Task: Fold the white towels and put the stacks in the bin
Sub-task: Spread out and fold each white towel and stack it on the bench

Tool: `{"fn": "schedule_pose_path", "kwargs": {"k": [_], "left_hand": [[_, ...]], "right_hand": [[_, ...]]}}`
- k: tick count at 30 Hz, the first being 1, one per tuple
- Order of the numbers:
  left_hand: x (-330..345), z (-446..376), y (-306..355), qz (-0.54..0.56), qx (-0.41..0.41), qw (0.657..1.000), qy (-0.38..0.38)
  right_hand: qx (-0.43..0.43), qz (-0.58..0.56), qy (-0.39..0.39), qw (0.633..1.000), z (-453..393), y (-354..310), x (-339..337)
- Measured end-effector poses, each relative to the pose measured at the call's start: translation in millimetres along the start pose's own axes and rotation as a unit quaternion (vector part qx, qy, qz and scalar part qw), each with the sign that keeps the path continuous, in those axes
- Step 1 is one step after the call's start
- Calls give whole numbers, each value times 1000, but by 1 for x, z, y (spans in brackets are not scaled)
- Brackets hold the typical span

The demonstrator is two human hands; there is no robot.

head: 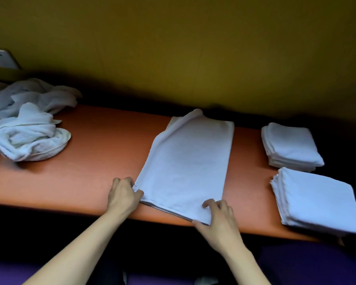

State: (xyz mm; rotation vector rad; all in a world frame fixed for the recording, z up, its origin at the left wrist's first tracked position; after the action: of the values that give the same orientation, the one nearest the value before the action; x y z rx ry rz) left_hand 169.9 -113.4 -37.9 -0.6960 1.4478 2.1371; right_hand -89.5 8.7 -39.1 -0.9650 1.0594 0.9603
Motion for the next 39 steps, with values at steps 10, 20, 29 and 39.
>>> {"fn": "schedule_pose_path", "kwargs": {"k": [10,20,29,39], "left_hand": [[-8,37,-13,122,-108,984,-68],[-21,20,-8,-85,-32,995,-44],[5,-100,73,15,185,982,22],[39,-191,100,63,152,986,16]], "right_hand": [[-23,45,64,997,9,30,3],[-54,98,-107,988,-6,8,-33],[-87,30,118,989,-115,-21,-8],[-100,57,134,984,-135,-8,31]]}}
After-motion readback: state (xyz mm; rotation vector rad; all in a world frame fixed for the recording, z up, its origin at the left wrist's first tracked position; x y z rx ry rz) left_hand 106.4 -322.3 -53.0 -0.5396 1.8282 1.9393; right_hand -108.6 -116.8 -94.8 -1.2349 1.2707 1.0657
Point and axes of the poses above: each hand's wrist, its own z-axis away from the middle knuckle, its own x-axis out of the palm, y = z × x, the point moved 1 cm from there along -z, towards the middle knuckle, and after that the axes turned 14 degrees about z, right-handed, at the moved point
